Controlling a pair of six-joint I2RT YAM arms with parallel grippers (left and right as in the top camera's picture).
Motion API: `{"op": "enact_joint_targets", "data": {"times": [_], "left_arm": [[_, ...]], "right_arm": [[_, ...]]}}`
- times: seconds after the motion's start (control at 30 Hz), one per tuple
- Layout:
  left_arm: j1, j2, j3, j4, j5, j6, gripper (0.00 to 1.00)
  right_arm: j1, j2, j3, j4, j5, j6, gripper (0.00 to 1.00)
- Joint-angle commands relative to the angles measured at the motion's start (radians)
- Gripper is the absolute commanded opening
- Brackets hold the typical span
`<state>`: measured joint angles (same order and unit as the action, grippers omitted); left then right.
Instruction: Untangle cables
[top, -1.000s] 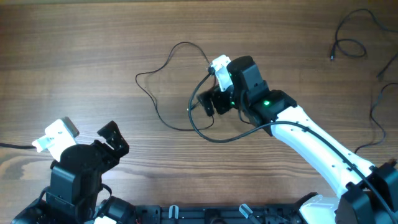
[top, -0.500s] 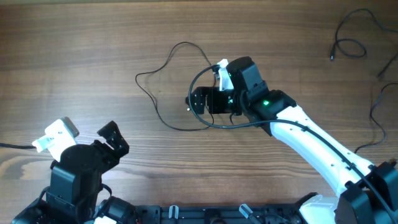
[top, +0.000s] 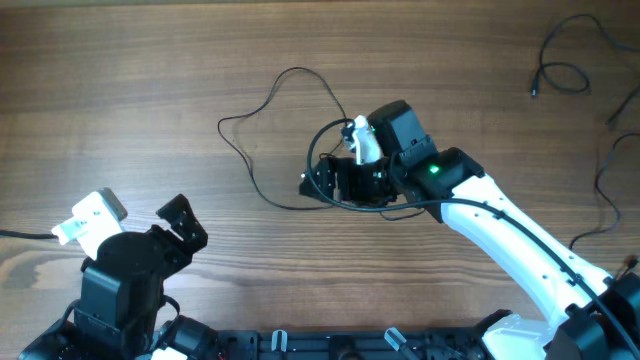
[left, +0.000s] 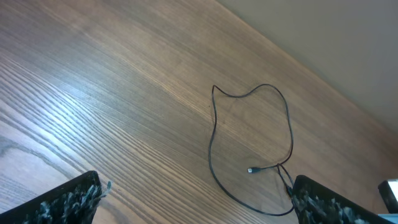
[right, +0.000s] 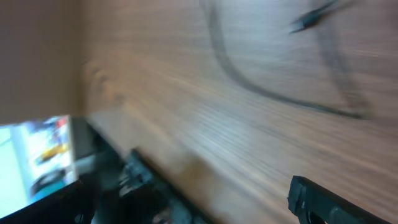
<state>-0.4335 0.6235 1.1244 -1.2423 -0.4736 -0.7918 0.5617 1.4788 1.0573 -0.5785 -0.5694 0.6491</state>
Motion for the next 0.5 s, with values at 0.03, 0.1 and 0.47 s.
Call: {"op": "enact_joint_targets", "data": {"times": [0.03, 0.1, 0.47], "left_arm": [[0.005, -0.001, -0.002, 0.002, 0.002, -0.009, 1.00], [0.005, -0.001, -0.002, 0.002, 0.002, -0.009, 1.00], [0.005, -0.001, -0.002, 0.002, 0.002, -0.009, 1.00]], "right_arm": [[0.002, -0.011, 0.001, 0.050, 0.383, -0.019, 1.00], [0.002, 0.000, -0.004, 0.113, 0.471, -0.071, 1.00], [-0.084, 0.021, 0.013, 0.323, 0.454, -0.339, 1.00]]}}
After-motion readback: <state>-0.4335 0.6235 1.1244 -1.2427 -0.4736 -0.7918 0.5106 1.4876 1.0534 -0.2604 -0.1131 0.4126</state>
